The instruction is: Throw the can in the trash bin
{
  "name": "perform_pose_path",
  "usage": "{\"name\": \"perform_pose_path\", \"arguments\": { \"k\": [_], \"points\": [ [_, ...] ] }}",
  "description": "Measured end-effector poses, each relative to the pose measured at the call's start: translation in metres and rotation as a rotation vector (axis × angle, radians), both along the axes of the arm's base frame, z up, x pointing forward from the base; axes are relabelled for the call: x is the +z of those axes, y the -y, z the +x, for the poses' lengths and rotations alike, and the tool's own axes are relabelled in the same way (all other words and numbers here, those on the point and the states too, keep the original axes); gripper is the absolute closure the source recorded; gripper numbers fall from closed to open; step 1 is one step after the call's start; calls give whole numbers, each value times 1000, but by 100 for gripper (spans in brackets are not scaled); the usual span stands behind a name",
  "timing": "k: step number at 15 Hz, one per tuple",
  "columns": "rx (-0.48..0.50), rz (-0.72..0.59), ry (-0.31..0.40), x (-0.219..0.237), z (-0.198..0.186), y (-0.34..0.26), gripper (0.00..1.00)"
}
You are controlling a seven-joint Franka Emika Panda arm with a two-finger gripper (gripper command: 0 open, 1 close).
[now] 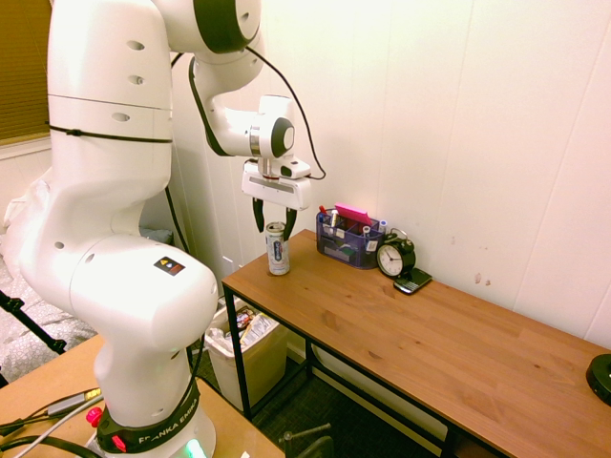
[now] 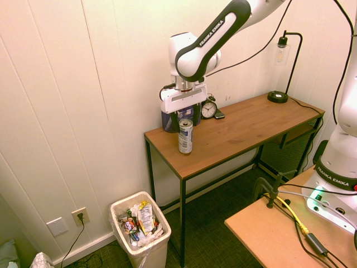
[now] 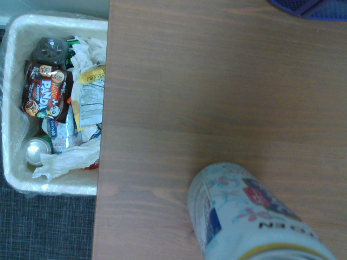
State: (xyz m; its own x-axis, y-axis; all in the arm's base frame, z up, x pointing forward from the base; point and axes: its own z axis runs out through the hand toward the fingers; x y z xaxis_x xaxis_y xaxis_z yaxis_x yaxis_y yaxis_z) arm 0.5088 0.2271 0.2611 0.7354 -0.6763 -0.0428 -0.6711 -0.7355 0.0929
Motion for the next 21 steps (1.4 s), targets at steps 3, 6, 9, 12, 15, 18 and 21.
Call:
{"name": "perform_pose_path", "arguments": {
  "k": [3, 6, 9, 12, 15, 18, 21],
  "points": [
    [-18, -23, -18, -5, 3, 6, 100],
    [-32, -31, -24, -6, 5, 13, 100],
    [-31, -31, -26, -7, 5, 13, 100],
    [-25, -33, -33, -11, 3, 10, 100],
    [-5, -31, -32, -11, -2, -1, 100],
    [49, -13, -2, 12, -17, -44, 100],
    [101, -16, 9, 36, -43, -121, 100]
  ]
}}
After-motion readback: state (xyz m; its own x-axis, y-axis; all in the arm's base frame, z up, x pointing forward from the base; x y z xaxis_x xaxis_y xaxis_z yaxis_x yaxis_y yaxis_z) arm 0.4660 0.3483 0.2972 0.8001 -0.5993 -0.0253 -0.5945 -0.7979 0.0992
